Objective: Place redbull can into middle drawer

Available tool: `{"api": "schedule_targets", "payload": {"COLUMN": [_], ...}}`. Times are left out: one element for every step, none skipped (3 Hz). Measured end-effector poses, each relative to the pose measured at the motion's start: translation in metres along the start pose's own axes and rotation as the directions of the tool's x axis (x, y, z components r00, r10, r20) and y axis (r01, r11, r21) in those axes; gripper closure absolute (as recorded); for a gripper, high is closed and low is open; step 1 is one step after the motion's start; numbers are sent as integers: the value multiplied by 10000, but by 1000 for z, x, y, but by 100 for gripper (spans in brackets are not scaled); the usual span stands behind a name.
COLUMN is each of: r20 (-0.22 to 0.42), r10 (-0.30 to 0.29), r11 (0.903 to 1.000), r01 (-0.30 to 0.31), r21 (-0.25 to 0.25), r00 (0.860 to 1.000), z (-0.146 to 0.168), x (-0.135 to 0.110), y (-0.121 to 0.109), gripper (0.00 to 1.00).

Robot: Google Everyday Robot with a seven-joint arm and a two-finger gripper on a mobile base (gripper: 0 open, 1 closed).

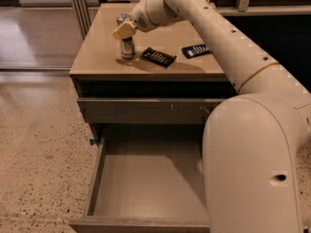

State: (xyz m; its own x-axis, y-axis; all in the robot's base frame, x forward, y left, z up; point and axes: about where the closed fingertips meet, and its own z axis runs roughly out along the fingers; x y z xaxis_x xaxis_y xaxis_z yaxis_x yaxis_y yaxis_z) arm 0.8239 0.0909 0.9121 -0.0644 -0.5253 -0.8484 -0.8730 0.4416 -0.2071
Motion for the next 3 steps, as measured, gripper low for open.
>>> {"api": "schedule_targets", "payload": {"r20": [803, 1284, 1296], "r10": [437, 587, 493], "r11": [9982, 9963, 9964], "r01": [-402, -500, -398], "r21": [-455, -698, -746], "r00": [9958, 9900, 9903], "z": [-33, -65, -94], "x": [-13, -21, -23], "y": [12, 22, 35], "gripper": [100, 100, 100]}}
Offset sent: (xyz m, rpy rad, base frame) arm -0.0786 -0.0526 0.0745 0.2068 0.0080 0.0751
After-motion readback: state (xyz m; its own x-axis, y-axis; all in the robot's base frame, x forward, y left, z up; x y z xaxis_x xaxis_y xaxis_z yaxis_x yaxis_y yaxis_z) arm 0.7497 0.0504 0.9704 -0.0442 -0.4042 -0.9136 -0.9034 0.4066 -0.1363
